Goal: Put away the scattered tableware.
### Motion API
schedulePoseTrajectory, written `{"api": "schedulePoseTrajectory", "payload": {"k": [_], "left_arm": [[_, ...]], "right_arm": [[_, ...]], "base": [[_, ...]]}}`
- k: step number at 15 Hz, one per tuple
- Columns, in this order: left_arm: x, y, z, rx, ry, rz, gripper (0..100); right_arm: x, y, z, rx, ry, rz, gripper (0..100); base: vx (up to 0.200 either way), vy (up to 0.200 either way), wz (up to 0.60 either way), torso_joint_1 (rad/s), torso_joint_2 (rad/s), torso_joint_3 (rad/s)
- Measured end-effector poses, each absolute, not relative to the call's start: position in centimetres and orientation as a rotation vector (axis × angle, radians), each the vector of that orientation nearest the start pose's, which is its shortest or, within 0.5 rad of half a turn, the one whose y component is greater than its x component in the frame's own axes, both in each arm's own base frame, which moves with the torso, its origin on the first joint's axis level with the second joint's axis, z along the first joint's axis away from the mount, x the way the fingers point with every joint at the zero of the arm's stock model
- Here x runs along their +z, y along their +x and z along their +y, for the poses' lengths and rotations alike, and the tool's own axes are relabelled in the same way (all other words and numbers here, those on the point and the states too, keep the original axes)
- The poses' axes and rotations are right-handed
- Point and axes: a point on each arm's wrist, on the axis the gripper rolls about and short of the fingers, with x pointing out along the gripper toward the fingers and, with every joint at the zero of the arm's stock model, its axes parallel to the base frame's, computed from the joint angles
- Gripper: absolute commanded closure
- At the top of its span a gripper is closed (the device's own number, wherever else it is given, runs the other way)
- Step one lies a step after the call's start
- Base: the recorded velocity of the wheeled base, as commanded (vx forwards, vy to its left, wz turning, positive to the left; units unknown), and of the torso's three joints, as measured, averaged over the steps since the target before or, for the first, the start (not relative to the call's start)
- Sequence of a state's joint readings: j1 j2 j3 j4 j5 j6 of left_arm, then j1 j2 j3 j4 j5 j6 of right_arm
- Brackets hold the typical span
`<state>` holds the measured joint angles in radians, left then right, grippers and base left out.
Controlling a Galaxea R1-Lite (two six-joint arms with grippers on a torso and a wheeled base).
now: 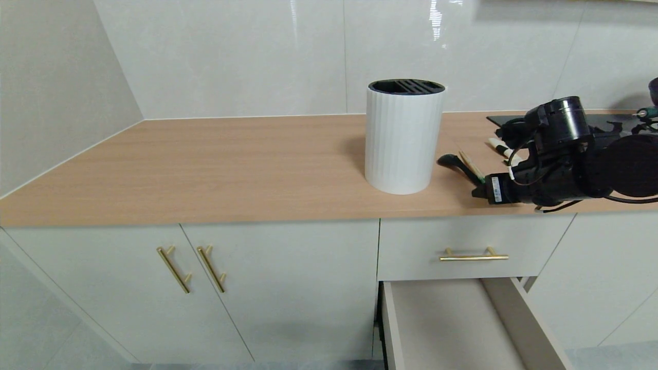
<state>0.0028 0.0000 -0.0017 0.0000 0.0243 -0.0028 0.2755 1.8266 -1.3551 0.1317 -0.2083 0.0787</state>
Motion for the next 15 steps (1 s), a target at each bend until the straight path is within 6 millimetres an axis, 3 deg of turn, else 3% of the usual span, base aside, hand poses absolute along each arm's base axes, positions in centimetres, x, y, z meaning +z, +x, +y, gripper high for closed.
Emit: {"api": "schedulePoseTrajectory", "payload": {"k": [5, 10, 12, 15], "left_arm": [[7.6, -2.3, 0.0, 0.027, -0.002, -0.002, 0], [7.6, -2.3, 0.0, 0.027, -0.003, -0.002, 0], [7.6, -2.3, 0.0, 0.027, -0.003, -0.002, 0], [7.6, -2.3, 0.0, 0.027, -0.003, -0.002, 0]], "right_arm": [[22.8, 33.2, 8.8, 0.017, -0.059, 0.566, 100], [24.9, 30.3, 8.1, 0.013, -0.036, 0.516, 100], [26.2, 27.2, 7.7, 0.03, -0.024, 0.494, 100], [27.1, 20.2, 7.4, 0.09, 0.008, 0.545, 100]], "base": [[0.0, 0.0, 0.0, 0.0, 0.0, 0.0], [0.0, 0.0, 0.0, 0.0, 0.0, 0.0], [0.0, 0.0, 0.0, 0.0, 0.0, 0.0], [0.0, 0.0, 0.0, 0.0, 0.0, 0.0]]}}
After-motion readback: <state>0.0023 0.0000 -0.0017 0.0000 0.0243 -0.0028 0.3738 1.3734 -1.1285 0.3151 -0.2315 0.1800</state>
